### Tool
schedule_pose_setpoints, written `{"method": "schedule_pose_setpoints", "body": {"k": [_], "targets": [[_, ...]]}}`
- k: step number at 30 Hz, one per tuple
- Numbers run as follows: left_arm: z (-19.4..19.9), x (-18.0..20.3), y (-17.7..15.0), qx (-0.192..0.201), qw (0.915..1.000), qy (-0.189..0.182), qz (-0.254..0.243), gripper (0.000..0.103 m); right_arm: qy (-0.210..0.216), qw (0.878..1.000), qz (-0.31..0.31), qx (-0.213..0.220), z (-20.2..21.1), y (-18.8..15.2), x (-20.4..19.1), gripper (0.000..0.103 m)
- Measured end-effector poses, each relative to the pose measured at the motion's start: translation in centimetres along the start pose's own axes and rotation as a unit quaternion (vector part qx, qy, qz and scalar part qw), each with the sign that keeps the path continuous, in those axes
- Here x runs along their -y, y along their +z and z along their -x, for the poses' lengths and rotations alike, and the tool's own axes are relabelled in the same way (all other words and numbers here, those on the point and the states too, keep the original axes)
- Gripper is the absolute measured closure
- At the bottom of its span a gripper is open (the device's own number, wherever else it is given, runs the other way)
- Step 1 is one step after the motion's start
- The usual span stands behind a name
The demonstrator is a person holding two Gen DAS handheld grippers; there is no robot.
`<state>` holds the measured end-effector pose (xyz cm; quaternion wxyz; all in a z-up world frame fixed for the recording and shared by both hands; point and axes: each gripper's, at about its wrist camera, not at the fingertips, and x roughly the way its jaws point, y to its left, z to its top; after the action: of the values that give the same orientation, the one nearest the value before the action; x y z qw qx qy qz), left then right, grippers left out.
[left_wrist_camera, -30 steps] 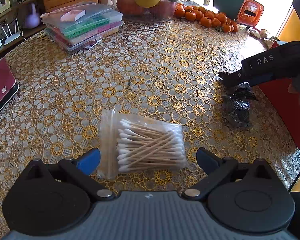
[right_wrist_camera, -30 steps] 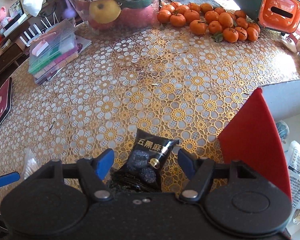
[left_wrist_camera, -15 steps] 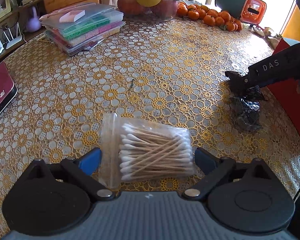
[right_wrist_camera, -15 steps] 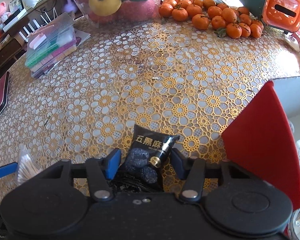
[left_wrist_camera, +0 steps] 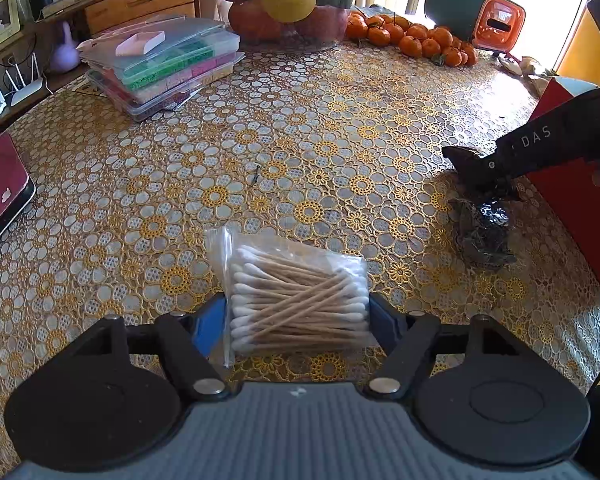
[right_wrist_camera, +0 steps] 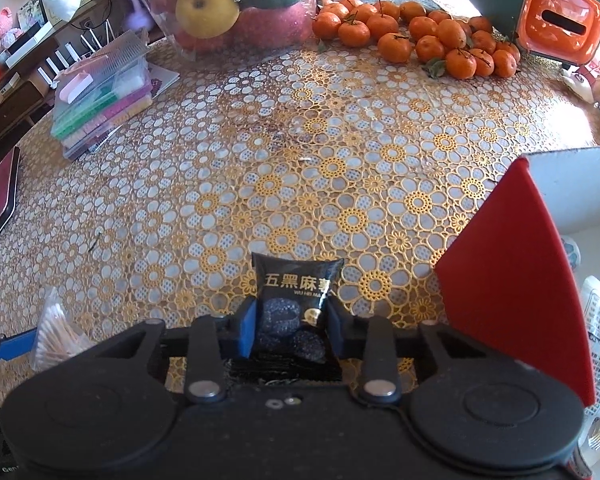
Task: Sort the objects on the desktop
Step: 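Grasp the cotton swab bag with the left tool while the right tool grasps the black snack packet, then carry the swab bag with the left tool while the right tool carries the black packet toward the shoebox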
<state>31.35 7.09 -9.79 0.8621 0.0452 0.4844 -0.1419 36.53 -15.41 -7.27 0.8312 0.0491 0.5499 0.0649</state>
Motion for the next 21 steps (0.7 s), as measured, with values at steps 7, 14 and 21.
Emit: {"method": "schedule_pose_setpoints", "body": {"k": [7, 14, 21], "targets": [[0.4, -0.3, -0.1, -0.001, 0.9994, -0.014, 0.030, 0.033, 0.000, 1.000, 0.004, 0.007, 1.0, -0.2, 0.0, 0.070], [1.8, 0.3, -0.1, 0.002, 0.9994, -0.017, 0.031, 0.033, 0.004, 1.000, 0.008, 0.010, 2.3, -0.5, 0.2, 0.070], [4.2, 1.9, 0.0, 0.009, 0.9995, -0.018, 0.023, 0.033, 0.010, 1.000, 0.014, 0.019, 4.5, -1.2, 0.3, 0.070]]}}
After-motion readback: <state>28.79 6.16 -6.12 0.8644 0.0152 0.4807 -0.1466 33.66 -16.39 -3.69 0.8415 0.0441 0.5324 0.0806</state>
